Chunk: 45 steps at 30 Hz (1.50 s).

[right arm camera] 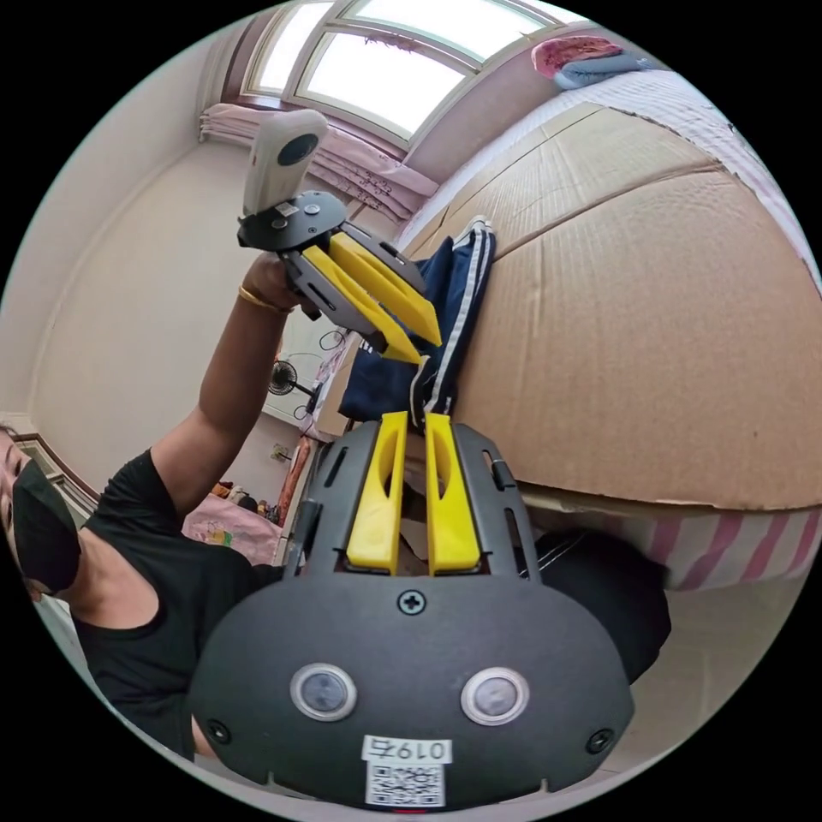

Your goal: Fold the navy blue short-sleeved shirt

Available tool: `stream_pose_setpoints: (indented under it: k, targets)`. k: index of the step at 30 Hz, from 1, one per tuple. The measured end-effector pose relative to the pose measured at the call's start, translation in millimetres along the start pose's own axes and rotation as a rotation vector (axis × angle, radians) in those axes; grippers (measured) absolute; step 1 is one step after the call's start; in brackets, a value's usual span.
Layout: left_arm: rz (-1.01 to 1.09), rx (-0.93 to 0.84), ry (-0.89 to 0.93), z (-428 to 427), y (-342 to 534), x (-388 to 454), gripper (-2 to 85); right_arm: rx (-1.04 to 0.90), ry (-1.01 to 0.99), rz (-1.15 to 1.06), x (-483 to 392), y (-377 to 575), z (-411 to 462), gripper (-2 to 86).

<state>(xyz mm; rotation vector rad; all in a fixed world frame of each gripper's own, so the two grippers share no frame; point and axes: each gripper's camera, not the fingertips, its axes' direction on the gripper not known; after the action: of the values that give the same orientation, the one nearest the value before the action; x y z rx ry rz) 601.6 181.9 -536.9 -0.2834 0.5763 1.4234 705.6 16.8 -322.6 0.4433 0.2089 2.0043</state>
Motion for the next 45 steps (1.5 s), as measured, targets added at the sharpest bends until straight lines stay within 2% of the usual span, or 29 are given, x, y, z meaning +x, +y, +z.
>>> stream_pose_setpoints:
  k: [4, 10, 13, 16, 18, 21, 24, 28, 34, 38, 41, 45]
  targets:
    - [-0.043, 0.062, -0.06, 3, 26, 7, 1.3, 0.035, -0.026, 0.018, 3, 11, -3, 2.7]
    - [-0.11, 0.124, -0.223, 25, 63, 24, 0.9, 0.002, 0.035, 0.013, -7, 22, 14, 0.5]
    - [-0.143, 0.219, -0.3, 23, 87, 38, 0.9, 0.026, 0.051, 0.0, -15, 34, 13, 0.1]
    - [-0.148, 0.371, -0.286, 12, 125, 56, 0.8, 0.118, 0.061, -0.031, -25, 51, 1, -0.2]
    - [-0.086, 0.481, -0.204, 14, 155, 78, 0.7, 0.181, 0.047, -0.065, -32, 59, -8, -0.1]
    - [-0.138, 0.496, -0.241, 34, 179, 93, 0.7, 0.218, 0.021, -0.131, -45, 65, -7, 0.4]
    - [-0.177, 0.503, -0.274, 59, 198, 104, 0.7, 0.149, 0.059, -0.153, -54, 65, 13, 0.8]
    - [-0.206, 0.523, -0.292, 81, 215, 112, 0.7, 0.119, 0.041, -0.124, -51, 70, 34, 0.5]
    - [-0.213, 0.503, -0.382, 108, 222, 129, 0.7, 0.086, 0.145, -0.059, -55, 73, 53, -0.2]
    - [-0.229, 0.504, -0.448, 123, 228, 144, 0.7, 0.147, 0.1, -0.042, -56, 87, 41, 1.7]
    - [-0.259, 0.544, -0.417, 122, 242, 148, 0.6, 0.133, 0.011, -0.058, -55, 99, 28, 5.9]
    - [-0.244, 0.668, -0.348, 115, 271, 167, 0.7, 0.064, 0.046, -0.075, -68, 102, 39, 6.9]
